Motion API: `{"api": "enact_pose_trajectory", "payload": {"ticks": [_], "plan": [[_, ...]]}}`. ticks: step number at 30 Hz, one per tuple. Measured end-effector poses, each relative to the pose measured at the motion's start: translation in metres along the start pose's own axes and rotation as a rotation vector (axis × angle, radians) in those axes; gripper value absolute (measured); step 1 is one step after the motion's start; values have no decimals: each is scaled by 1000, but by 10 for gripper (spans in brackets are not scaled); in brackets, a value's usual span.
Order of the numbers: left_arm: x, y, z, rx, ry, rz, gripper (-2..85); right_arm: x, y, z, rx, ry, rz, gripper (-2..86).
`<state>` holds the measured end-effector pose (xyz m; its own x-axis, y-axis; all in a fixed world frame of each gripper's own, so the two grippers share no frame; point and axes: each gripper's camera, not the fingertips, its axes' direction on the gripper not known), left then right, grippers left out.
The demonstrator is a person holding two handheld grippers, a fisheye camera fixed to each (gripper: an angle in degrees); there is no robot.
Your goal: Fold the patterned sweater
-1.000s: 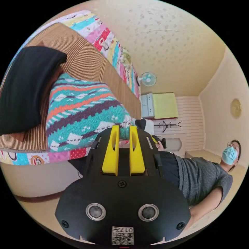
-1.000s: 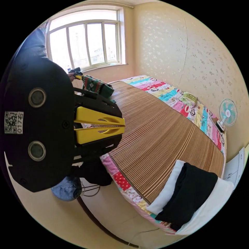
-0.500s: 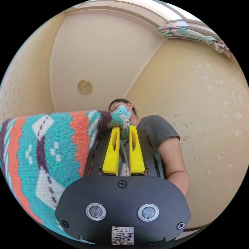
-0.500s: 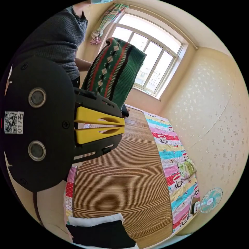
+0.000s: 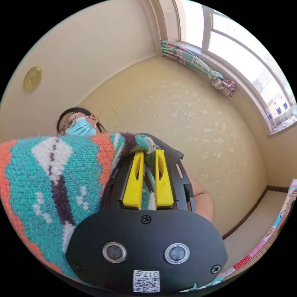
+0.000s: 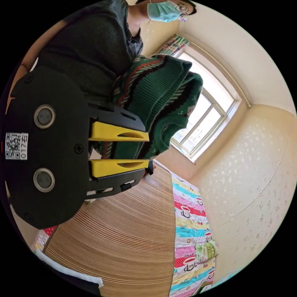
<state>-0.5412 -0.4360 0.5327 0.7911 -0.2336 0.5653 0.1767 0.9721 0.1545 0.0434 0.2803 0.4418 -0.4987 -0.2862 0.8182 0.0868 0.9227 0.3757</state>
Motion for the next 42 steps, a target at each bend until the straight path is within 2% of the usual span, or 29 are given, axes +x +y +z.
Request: {"api": "enact_pose_trajectory", "payload": {"ticks": [2,4,6,8,10,13,17,18,20,22,23,25,28,30,34,38,40,42], "plan": [[-26,39,-4,150,131,-1,64,-2,8,13,15,-108,-85,135],[-59,103,-21,411,273,-14,64,-1,11,28,9,-192,-129,153],[-75,141,-31,547,309,-54,64,1,12,49,-24,-257,-133,160],[-81,153,-33,544,288,-83,64,-4,18,85,-157,-318,-191,136],[-81,150,-31,442,222,-102,64,-17,26,112,-289,-428,-291,102],[-75,159,-32,381,120,-73,64,-37,46,123,-259,-279,-408,54],[-64,174,-40,323,-8,-32,65,-34,55,101,-92,-87,-373,35],[-61,175,-43,279,-90,-66,64,-36,55,98,-75,-51,-376,33],[-61,176,-47,174,-252,-215,65,-57,56,97,-44,155,-403,30],[-59,176,-50,-8,-547,-444,65,-72,54,107,-50,353,-418,29],[-58,175,-49,-55,-625,-479,65,-79,53,114,-41,464,-428,29],[-62,178,-35,-273,-883,-587,65,-84,51,119,9,567,-418,28],[-91,202,-25,-472,-1032,-762,66,-84,46,109,179,567,-318,26],[-112,227,-33,-519,-1089,-904,66,-93,45,105,280,610,-307,26],[-149,297,-76,-482,-1241,-1192,76,-133,47,114,430,781,-384,25],[-172,343,-110,-330,-1341,-1253,108,-169,55,133,552,912,-497,24],[-191,358,-123,-223,-1373,-1242,174,-184,60,143,604,963,-546,24],[-206,358,-128,-191,-1447,-1229,207,-196,63,157,640,1024,-603,24]]}}
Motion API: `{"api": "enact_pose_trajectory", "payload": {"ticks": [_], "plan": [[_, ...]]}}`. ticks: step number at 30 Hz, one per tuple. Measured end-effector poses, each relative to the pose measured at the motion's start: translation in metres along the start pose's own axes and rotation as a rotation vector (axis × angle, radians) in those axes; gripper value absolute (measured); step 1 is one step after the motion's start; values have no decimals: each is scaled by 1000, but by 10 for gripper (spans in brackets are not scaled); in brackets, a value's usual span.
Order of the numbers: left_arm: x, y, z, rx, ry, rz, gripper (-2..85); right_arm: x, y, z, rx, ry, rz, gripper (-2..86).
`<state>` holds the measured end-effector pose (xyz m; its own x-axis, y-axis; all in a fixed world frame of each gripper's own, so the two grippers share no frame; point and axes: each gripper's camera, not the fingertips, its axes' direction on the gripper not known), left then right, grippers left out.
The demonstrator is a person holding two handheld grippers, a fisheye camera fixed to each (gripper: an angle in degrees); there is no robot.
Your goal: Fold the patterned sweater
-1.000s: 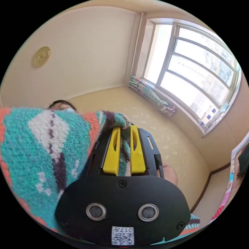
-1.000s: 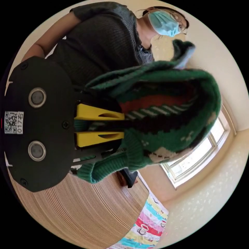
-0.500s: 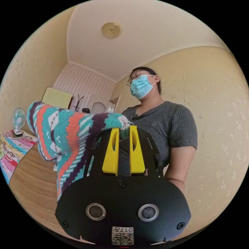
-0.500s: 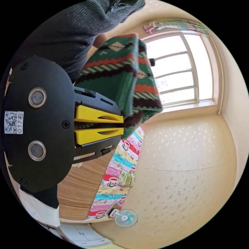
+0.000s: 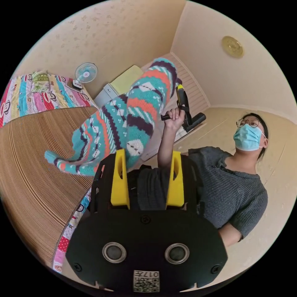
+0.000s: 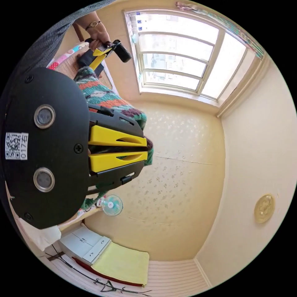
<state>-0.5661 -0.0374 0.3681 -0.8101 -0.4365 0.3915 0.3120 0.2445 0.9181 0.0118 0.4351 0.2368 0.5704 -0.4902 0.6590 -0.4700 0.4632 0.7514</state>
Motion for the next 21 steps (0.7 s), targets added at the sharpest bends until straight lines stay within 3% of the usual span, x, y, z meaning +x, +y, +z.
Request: {"api": "enact_pose_trajectory", "payload": {"ticks": [4,8,10,15,18,20,21], "plan": [[28,-32,-3,215,-32,15,221,-21,-3,5,27,3,-35,24],[70,-66,4,302,-138,80,225,-30,7,20,-19,-33,-5,24],[92,-94,23,286,-318,97,232,-29,15,28,-46,-70,32,24],[91,-152,76,211,-380,85,243,-33,36,48,-131,-189,77,24],[52,-181,129,13,-533,-60,224,-38,46,54,-154,-237,110,24],[22,-179,156,-76,-438,-114,175,-35,52,61,-183,-262,134,25],[9,-168,161,-56,-300,-132,119,-32,54,63,-194,-268,149,25]]}}
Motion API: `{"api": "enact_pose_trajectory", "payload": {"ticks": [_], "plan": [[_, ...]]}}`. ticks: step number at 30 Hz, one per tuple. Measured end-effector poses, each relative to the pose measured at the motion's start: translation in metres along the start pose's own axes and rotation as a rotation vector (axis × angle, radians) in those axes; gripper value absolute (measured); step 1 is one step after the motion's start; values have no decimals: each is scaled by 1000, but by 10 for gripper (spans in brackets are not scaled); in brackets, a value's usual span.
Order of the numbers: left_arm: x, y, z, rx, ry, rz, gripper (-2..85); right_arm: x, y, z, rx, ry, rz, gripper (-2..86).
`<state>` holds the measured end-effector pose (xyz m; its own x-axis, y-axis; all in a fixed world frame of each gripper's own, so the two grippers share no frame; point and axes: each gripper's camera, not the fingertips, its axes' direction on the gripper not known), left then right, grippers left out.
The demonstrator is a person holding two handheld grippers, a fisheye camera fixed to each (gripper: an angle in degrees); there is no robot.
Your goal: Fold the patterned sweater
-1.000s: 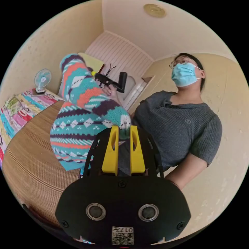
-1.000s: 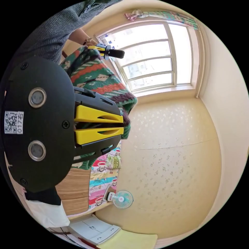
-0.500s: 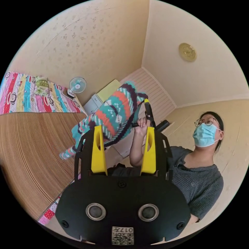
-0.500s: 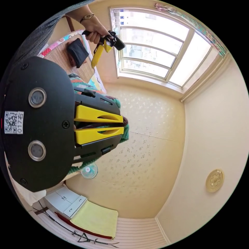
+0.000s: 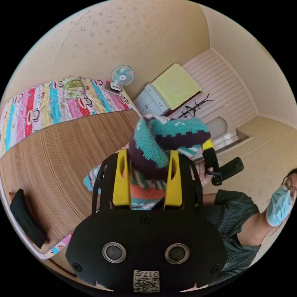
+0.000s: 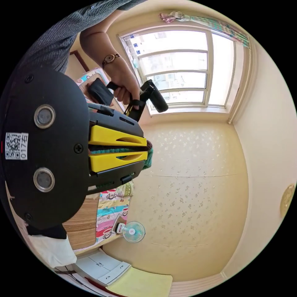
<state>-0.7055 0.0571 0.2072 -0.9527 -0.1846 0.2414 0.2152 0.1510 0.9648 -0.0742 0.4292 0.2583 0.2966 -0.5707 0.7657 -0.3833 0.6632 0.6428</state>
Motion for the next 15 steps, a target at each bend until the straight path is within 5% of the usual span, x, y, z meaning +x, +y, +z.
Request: {"api": "enact_pose_trajectory", "payload": {"ticks": [6,11,15], "plan": [[15,58,-34,260,199,199,79,51,16,-5,-18,-100,106,30],[98,93,-89,381,144,565,75,59,24,-34,25,-255,-140,43],[140,113,-126,511,143,651,74,89,43,-43,98,-371,-15,43]]}}
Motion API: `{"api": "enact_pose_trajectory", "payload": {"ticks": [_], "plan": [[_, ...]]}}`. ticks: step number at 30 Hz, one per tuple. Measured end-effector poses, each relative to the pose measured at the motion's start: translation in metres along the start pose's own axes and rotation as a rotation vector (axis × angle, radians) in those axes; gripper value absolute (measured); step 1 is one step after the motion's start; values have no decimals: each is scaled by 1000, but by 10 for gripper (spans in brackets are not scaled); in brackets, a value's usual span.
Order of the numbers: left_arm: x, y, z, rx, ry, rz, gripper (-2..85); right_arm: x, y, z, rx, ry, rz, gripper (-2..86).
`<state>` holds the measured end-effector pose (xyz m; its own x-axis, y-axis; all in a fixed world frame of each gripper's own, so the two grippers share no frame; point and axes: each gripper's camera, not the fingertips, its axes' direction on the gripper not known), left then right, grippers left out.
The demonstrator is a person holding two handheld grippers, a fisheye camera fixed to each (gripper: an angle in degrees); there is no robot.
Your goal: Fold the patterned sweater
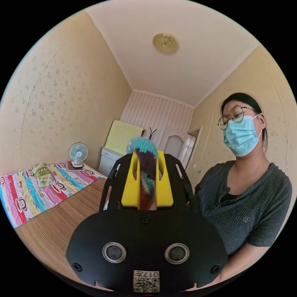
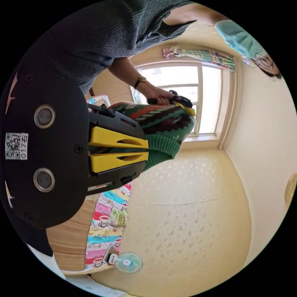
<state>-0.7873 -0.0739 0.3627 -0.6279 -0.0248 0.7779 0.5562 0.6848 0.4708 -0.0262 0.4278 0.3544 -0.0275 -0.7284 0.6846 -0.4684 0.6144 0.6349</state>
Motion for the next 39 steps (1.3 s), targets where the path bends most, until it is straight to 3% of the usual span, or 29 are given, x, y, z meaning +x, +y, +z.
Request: {"api": "enact_pose_trajectory", "payload": {"ticks": [3,7,12,19,21,24,28,31,33,37,39], "plan": [[19,-9,-15,49,-98,5,74,28,17,-3,-39,-105,151,73],[37,-13,-28,81,-91,-5,74,40,40,-3,-45,-262,218,131],[54,-17,-46,88,-94,-4,74,44,56,-29,-72,-177,333,148],[91,-34,-89,131,109,99,74,71,52,4,-254,-166,320,147],[101,-40,-102,149,157,122,75,76,39,9,-225,-214,324,142],[117,-47,-132,216,188,132,75,89,18,-2,-107,-478,346,127],[132,-51,-181,316,183,127,75,122,27,-39,264,-954,408,110],[134,-48,-205,375,195,93,76,145,53,-47,354,-987,615,111],[134,-47,-214,400,210,69,76,137,55,-48,271,-889,621,118],[137,-54,-217,403,274,62,77,74,36,14,-250,-635,485,136],[138,-62,-215,383,294,61,77,44,30,53,-417,-615,420,120]]}}
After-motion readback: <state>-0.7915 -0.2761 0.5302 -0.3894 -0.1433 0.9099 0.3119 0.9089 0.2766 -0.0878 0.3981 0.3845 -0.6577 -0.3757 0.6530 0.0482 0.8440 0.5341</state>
